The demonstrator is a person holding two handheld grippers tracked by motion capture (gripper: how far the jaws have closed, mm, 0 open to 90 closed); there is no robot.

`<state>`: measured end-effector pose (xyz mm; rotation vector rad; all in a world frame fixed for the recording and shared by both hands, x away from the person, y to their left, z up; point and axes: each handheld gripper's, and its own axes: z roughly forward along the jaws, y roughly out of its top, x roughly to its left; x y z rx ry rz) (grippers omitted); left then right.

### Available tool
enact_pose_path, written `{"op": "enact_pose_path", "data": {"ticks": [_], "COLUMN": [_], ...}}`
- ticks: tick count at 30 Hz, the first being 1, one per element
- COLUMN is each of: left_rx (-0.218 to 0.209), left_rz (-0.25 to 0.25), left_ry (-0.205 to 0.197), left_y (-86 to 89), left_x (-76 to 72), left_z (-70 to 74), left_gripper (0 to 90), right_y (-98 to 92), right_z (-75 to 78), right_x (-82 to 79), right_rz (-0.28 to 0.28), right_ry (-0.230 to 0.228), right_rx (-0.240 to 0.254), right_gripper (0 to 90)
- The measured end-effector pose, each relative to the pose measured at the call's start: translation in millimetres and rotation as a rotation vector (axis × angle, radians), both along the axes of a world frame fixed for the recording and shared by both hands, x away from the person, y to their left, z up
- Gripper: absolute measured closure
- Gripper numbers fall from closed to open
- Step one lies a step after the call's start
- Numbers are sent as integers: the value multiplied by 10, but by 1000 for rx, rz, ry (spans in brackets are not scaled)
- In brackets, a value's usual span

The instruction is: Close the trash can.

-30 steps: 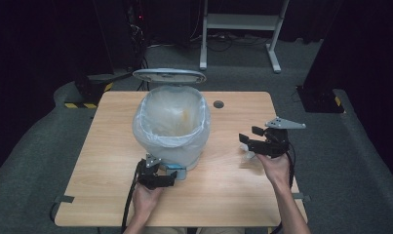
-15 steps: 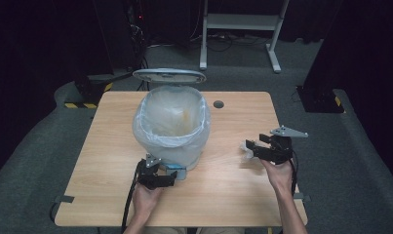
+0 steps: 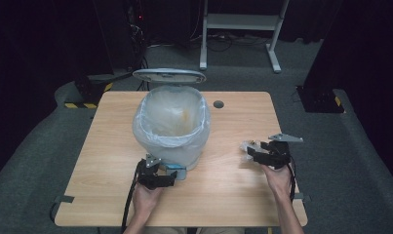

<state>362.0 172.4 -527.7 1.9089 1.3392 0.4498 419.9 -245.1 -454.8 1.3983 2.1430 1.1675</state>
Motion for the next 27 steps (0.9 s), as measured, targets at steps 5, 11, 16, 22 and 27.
{"op": "enact_pose_path", "data": {"ticks": [5,11,16,22,27], "left_rx": [0,1,0,0,0], "left_rz": [0,0,0,0,0], "left_ry": [0,0,0,0,0], "left_y": [0,0,0,0,0], "left_x": [0,0,0,-1,-1], "left_z": [0,0,0,0,0], "left_gripper": [25,25,25,25,25], "right_y": [15,33,51,69,106], "right_z": [-144,-276,-372,-453,-501], "right_x": [20,21,16,9,-22], "right_rz": [-5,-12,-18,-21,-16], "right_ry": [29,56,67,67,62], "right_rx": [-29,-55,-77,-101,-136], "right_gripper": [323,324,345,409,508]}}
